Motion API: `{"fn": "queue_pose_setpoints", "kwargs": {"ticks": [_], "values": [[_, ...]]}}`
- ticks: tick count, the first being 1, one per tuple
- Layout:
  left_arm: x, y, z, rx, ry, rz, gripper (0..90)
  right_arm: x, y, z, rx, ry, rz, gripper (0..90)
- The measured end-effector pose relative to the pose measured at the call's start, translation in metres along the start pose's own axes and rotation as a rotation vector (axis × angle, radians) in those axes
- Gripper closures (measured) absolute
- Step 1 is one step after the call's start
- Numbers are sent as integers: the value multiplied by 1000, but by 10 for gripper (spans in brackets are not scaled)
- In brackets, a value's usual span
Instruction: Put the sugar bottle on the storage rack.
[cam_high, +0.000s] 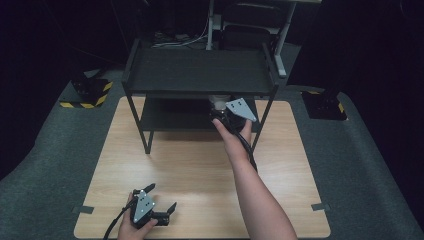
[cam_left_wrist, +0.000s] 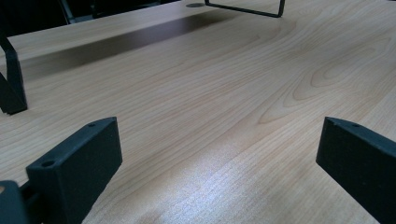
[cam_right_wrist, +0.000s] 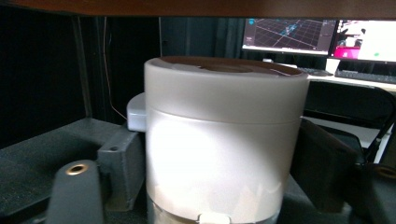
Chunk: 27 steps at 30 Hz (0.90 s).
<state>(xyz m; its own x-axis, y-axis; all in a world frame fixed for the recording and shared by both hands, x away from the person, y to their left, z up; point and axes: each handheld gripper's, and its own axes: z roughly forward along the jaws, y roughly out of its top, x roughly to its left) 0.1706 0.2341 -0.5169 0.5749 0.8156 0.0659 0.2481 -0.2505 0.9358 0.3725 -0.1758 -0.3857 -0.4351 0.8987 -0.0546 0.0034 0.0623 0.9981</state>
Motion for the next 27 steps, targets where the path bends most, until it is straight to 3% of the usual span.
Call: {"fn": "queue_pose_setpoints", "kwargs": {"ticks": [4,14,22,27], "values": [[0,0,0,2,-1,-1,5,-9,0,-5,9,32,16,145],[0,0,0,1,2,-1,5,-13,-7,-20,-13,72,3,103],[-1,1,0,5,2,2,5,-18,-20,-46,-39,121,6,12],[-1,1,0,5,4,3,5,-20,-27,-59,-47,129,8,1]]}}
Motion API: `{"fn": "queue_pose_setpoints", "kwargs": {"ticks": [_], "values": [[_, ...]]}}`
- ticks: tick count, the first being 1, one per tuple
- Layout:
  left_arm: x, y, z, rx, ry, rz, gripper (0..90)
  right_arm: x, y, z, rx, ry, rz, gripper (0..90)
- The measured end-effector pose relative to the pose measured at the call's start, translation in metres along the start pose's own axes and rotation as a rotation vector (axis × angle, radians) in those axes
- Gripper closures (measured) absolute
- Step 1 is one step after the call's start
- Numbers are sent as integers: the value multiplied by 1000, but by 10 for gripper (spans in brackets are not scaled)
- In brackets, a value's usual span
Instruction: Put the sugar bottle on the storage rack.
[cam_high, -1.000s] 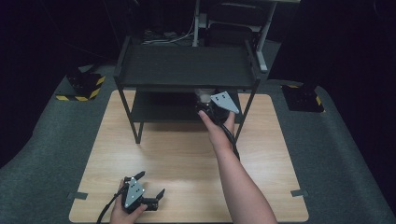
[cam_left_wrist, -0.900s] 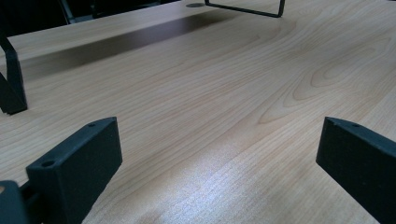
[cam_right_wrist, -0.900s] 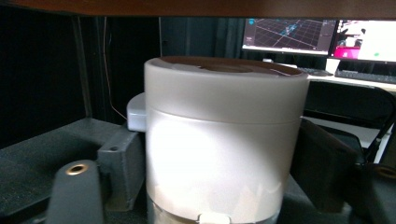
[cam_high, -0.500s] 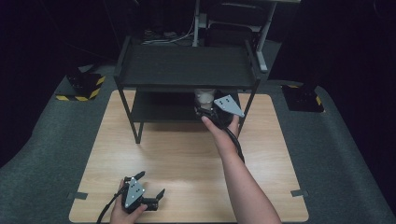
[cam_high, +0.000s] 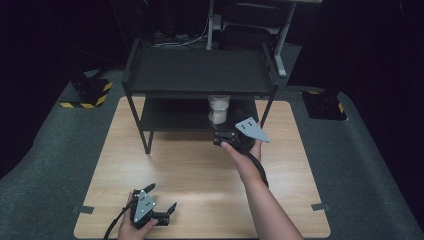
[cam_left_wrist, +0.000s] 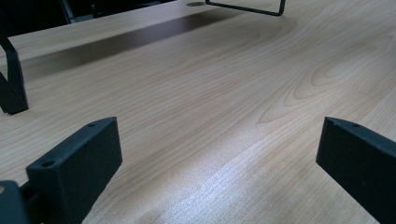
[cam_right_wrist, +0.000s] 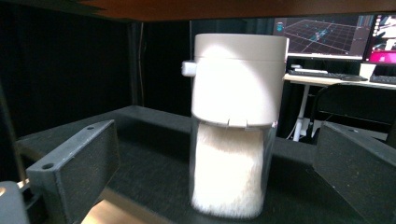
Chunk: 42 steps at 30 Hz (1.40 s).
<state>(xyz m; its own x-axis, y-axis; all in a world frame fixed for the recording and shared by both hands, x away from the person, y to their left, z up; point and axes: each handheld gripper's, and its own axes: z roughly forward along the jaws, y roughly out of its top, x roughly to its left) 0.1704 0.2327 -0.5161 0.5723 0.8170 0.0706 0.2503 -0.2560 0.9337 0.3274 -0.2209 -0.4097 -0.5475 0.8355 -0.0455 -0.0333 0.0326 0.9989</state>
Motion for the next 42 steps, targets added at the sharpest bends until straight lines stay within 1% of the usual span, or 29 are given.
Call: {"fn": "queue_pose_setpoints", "kwargs": {"ticks": [1,2,3,4,5,11,12,16,22,27,31,37,42], "values": [[0,0,0,0,0,0,5,0,-1,-4,-1,0,0,1],[0,0,0,0,0,-1,5,0,-4,-11,-3,10,-5,1],[0,0,0,0,0,-1,5,0,-4,-11,-3,10,-5,1],[0,0,0,1,2,0,5,-1,-8,-18,-4,16,-6,1],[0,0,0,1,2,0,5,-1,-8,-18,-4,16,-6,1],[-1,0,0,1,4,-1,5,-2,-18,-41,-9,35,-12,1],[-1,0,0,1,5,-1,5,-2,-22,-47,-9,38,-15,1],[-1,0,0,1,6,1,5,-3,-29,-61,-1,45,-19,2],[-2,0,0,1,8,4,5,-6,-47,-90,18,55,-14,1],[-2,0,0,1,9,4,5,-9,-61,-112,45,40,-20,1],[-1,0,0,2,7,2,5,-12,-72,-127,69,21,0,1],[-2,0,0,2,8,0,5,-15,-85,-146,109,-4,0,1],[-2,0,0,2,9,-1,5,-16,-97,-157,147,-23,2,1]]}}
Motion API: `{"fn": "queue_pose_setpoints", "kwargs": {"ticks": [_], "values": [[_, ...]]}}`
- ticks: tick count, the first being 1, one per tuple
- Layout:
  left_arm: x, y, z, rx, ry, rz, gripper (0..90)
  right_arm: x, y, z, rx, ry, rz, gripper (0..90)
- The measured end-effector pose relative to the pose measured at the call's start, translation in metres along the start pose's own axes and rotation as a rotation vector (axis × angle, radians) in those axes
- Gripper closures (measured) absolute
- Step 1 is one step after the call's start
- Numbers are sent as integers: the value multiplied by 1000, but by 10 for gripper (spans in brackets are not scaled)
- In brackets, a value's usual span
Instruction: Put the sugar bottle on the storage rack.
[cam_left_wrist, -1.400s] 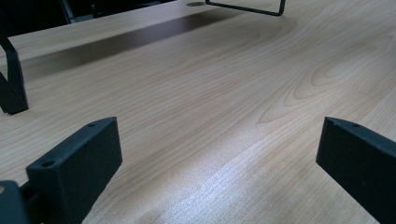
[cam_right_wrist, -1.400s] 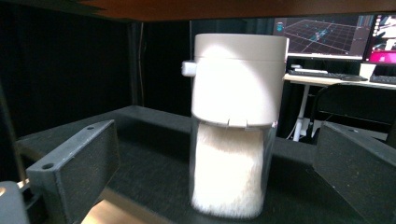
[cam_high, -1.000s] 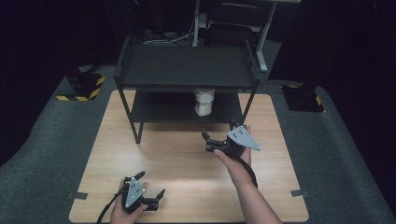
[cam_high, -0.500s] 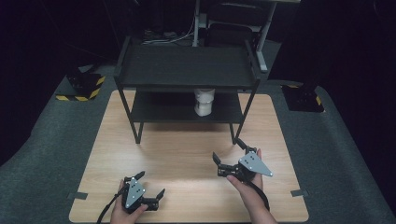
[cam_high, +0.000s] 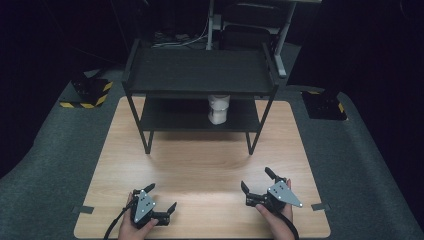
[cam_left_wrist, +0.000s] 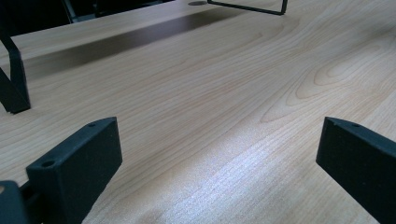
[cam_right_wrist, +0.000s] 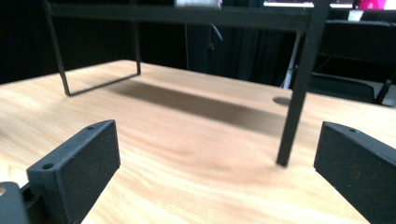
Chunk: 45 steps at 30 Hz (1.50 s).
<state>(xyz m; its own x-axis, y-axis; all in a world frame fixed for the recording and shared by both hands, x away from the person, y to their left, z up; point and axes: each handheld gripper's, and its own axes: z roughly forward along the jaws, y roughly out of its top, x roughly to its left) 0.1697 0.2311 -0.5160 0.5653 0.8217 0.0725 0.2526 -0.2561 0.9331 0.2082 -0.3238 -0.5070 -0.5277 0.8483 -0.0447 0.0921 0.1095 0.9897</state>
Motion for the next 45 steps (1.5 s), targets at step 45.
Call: {"fn": "queue_pose_setpoints", "kwargs": {"ticks": [45], "values": [[-2,-2,-1,-10,8,3,5,-6,-19,-3,138,24,-57,2]]}}
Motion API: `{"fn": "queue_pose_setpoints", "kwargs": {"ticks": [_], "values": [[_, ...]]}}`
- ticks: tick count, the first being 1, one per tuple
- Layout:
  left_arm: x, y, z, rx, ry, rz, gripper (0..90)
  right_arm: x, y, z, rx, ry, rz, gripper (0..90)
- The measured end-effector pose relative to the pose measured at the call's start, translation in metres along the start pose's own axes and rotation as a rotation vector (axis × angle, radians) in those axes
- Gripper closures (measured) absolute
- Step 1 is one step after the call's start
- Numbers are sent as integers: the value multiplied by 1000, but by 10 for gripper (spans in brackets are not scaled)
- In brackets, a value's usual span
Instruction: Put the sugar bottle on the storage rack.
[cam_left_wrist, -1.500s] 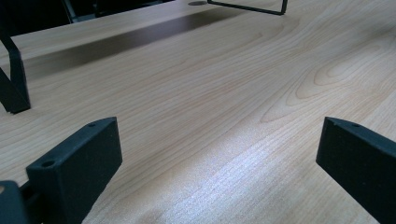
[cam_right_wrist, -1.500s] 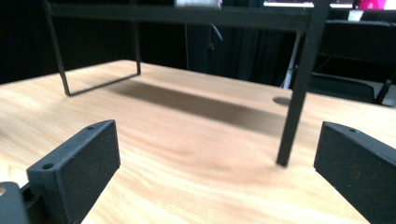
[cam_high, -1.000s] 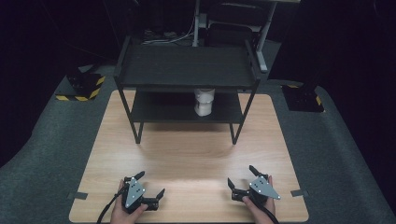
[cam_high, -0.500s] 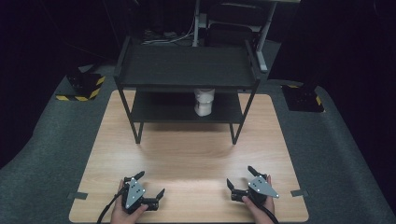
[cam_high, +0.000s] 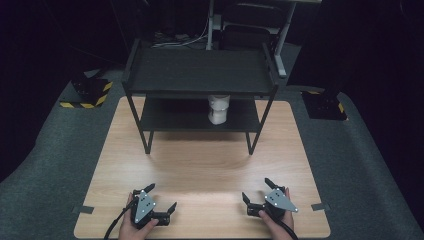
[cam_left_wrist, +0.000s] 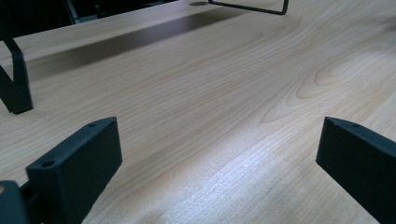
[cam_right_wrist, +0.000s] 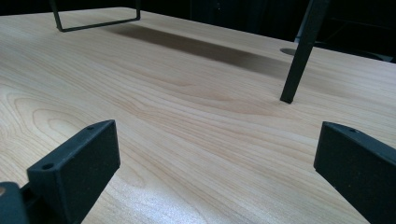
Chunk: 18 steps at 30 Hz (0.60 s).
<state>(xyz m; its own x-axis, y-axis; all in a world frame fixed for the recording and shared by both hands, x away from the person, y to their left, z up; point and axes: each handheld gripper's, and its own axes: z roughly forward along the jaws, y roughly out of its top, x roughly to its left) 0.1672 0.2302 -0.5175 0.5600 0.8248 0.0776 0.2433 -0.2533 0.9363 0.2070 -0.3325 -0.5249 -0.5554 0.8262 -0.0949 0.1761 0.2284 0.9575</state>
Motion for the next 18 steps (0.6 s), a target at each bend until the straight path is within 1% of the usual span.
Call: {"fn": "queue_pose_setpoints", "kwargs": {"ticks": [4,8,10,12,16,18], "values": [[0,-1,-2,-6,-3,-3,5,-2,2,2,5,11,3,1],[-1,0,-2,2,-4,13,5,-3,3,4,9,16,2,1],[-1,3,-1,19,-7,9,5,-3,2,4,8,17,2,2],[1,8,3,48,-11,-1,5,-3,1,3,6,16,1,2],[5,21,10,120,-20,-26,5,-4,-1,0,-3,8,9,1],[6,23,13,132,-21,-36,6,-3,-1,-1,-1,7,6,2]]}}
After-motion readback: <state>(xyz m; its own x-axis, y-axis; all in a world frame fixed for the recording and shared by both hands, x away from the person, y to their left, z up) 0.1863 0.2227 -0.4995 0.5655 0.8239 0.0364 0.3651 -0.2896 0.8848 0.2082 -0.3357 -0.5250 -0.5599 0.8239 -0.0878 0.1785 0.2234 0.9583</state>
